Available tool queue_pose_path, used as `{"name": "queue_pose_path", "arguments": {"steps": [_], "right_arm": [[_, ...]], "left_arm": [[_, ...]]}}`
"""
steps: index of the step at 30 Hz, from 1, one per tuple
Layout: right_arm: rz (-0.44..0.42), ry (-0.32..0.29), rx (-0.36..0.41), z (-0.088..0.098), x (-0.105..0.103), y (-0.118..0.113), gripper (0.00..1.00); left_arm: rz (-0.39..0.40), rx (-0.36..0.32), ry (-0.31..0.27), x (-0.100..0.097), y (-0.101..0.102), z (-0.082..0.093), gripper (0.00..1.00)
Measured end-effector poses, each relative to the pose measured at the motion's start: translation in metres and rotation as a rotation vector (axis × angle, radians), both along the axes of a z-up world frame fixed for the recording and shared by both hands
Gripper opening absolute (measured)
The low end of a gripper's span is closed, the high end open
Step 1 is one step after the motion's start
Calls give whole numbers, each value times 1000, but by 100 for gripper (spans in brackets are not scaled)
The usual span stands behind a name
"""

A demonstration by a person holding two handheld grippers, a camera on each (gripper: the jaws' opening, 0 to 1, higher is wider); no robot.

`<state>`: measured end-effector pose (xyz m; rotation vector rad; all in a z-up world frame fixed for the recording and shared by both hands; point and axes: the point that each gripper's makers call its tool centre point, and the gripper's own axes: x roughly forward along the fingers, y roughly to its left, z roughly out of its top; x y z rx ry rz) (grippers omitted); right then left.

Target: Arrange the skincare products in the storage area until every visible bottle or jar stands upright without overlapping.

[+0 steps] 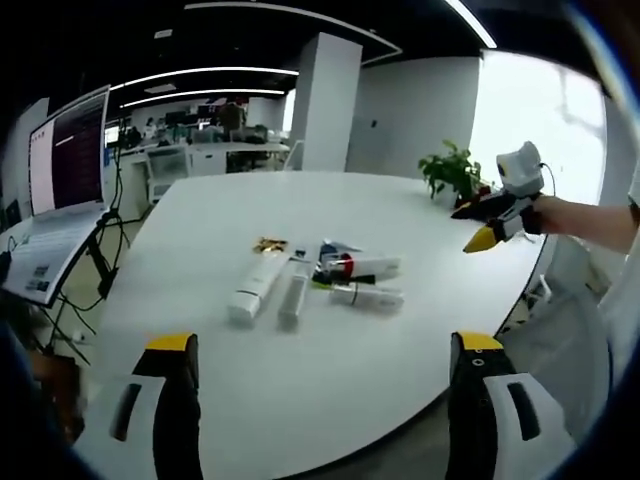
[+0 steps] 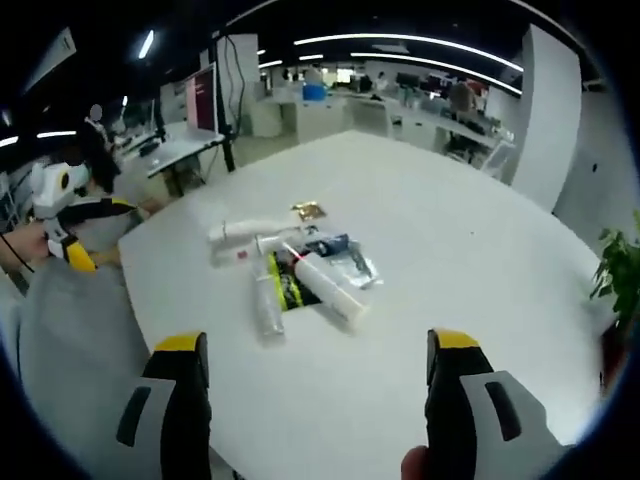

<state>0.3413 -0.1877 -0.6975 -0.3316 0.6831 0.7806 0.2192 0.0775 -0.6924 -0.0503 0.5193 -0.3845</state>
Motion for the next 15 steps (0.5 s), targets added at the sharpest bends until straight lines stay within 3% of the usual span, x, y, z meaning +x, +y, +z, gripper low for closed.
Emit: {"name": "queue_pose_path", "arguments": {"steps": [15], "right_arm": [[190, 35, -77, -21, 36, 35, 81]], "left_arm": [[15, -9, 17, -1, 0, -2, 97]]}}
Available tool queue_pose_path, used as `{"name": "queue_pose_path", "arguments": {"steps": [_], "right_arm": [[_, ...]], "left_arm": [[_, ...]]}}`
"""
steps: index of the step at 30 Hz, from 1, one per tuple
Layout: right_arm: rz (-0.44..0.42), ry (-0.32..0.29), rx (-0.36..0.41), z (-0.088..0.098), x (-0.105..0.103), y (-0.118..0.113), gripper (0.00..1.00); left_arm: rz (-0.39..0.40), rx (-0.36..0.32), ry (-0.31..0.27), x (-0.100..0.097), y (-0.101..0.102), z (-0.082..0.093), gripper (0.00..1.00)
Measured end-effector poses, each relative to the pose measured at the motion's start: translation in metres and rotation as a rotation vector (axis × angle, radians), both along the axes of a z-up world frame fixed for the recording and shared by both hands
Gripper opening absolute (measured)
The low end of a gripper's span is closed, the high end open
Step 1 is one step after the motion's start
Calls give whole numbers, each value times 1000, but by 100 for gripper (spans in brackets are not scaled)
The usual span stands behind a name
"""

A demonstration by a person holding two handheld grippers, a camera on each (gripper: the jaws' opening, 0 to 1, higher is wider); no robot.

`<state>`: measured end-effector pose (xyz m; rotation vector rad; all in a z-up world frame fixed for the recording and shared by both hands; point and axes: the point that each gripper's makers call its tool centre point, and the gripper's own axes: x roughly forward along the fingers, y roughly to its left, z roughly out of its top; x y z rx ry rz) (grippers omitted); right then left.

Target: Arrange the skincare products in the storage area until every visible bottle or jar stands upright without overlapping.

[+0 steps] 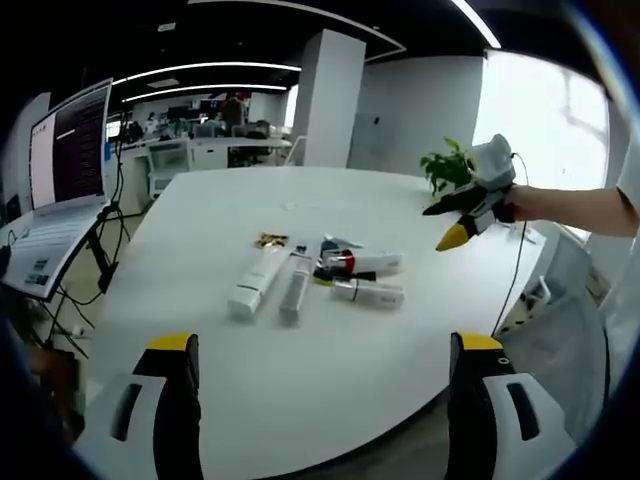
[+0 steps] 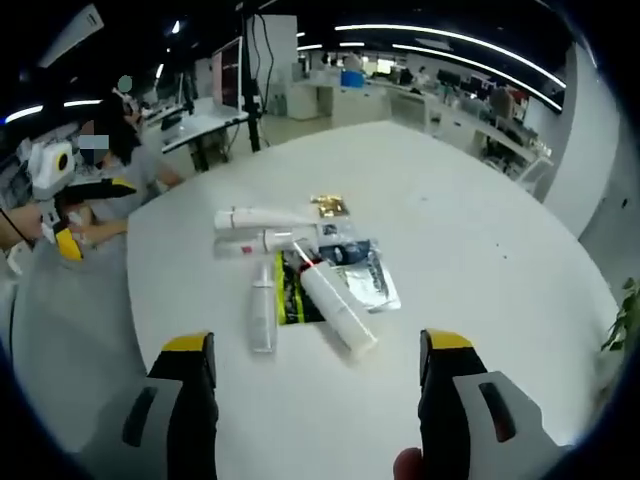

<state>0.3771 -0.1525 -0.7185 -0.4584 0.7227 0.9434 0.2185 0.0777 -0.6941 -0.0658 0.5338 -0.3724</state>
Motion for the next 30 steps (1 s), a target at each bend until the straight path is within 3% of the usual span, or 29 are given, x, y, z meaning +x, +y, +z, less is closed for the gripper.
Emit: {"name": "queue_pose_path", "arguments": {"steps": [9, 30], "right_arm": [[119, 24, -79, -23, 18, 13, 74], [227, 80, -196, -69, 45, 36, 61]], "left_arm": [[20, 16, -5, 1, 5, 0, 97], [31, -4, 25, 1, 7, -3, 97]]}}
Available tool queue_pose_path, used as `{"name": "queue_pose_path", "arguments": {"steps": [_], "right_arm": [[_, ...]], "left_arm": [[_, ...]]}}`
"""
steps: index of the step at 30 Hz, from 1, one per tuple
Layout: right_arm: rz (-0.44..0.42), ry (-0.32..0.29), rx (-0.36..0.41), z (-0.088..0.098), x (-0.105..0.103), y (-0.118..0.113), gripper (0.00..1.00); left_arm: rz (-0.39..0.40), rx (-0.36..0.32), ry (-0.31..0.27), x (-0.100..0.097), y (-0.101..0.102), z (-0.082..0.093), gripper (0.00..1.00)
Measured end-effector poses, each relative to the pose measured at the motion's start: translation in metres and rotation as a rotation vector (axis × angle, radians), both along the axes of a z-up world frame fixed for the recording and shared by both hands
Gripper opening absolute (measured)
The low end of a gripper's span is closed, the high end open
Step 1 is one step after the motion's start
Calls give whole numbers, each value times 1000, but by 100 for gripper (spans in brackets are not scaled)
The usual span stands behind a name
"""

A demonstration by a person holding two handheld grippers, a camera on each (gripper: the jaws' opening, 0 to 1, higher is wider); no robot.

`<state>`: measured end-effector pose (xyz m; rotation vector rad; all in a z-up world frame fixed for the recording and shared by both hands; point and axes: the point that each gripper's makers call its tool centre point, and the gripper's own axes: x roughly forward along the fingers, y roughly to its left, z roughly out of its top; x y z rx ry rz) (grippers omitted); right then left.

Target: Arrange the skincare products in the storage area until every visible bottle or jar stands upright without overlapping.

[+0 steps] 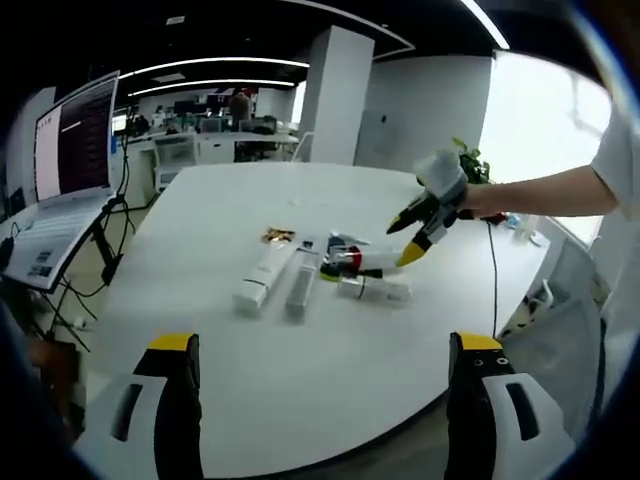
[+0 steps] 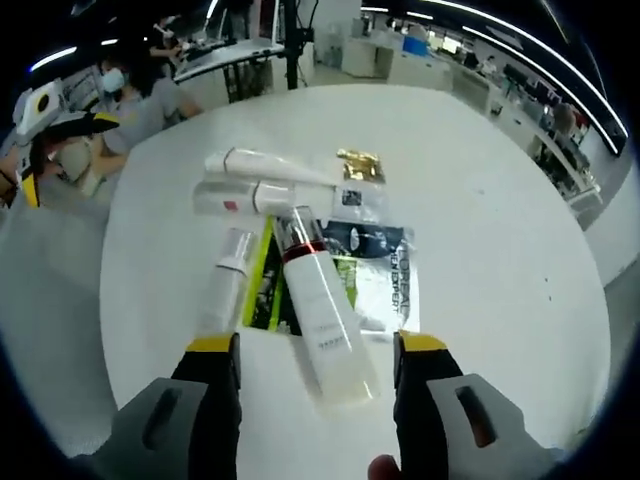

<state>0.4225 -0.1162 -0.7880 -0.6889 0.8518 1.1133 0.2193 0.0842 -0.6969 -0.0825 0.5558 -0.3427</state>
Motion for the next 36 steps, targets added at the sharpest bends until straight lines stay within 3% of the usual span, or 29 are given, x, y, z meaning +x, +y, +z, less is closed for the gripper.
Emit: {"name": "queue_pose_path", "arguments": {"steps": [10, 36], "right_arm": [[48, 27, -70, -21, 2, 7, 55], [185, 48, -170, -43, 14, 31, 32]], "left_arm": [[4, -5, 10, 0, -2, 0, 97], [17, -15, 19, 1, 1, -1, 96]]}}
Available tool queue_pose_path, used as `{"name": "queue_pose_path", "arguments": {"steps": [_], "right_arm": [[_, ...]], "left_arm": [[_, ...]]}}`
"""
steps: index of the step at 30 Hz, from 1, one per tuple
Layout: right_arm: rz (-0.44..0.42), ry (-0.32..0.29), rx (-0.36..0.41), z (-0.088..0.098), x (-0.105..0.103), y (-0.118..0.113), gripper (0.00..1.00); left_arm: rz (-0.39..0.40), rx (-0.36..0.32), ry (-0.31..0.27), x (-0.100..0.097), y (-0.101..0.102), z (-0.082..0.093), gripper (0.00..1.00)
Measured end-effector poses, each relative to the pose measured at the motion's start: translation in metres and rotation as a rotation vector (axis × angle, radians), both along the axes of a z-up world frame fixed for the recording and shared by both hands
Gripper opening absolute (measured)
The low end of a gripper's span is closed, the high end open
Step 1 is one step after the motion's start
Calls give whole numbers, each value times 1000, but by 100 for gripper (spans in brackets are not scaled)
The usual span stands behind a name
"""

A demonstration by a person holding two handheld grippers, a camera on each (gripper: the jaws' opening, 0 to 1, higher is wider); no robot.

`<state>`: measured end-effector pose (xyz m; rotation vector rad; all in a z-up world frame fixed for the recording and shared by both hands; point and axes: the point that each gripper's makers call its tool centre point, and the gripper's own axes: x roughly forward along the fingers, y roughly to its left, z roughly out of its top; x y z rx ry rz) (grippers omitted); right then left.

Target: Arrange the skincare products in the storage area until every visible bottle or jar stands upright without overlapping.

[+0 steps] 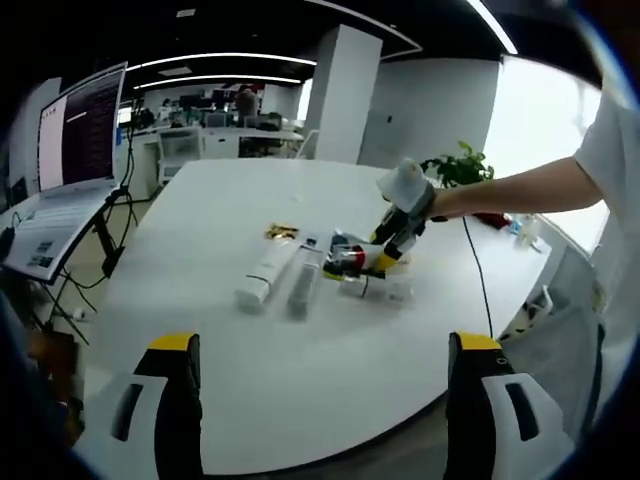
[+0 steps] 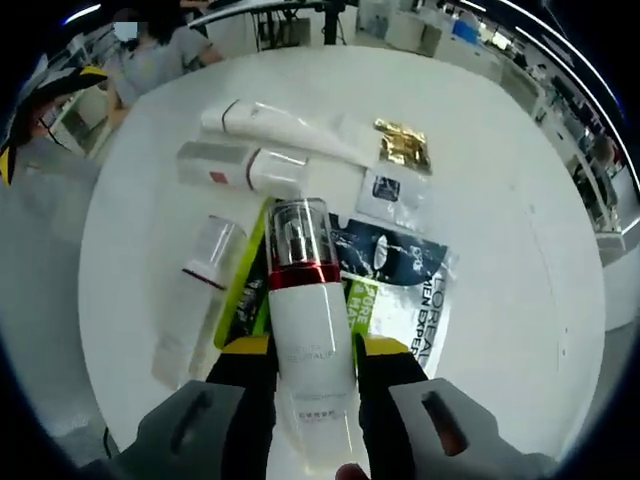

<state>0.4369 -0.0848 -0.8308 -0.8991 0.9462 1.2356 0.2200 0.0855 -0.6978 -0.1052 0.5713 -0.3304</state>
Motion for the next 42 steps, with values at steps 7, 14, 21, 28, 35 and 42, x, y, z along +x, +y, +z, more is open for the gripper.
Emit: {"name": "queue_pose_path", "arguments": {"steps": [7, 14, 21, 28, 35, 42], "right_arm": [[43, 0, -42, -3, 0, -1, 31], [81, 0, 6, -2, -8, -2, 31], [22, -8, -1, -2, -5, 4, 29], [-34, -87, 90, 10, -1, 2, 27], [-81, -154, 205, 44, -9, 5, 27], [-134, -209, 269, 66, -21, -5, 27]], "left_arm": [[-1, -5, 3, 0, 0, 0, 96], [-7, -4, 11, 0, -1, -2, 95], [-16, 2, 17, 2, -2, -2, 95], [-32, 11, 9, 4, -4, 2, 94], [-41, -43, -2, 10, -12, 8, 94], [-59, -71, -26, 18, -20, 18, 94]]}}
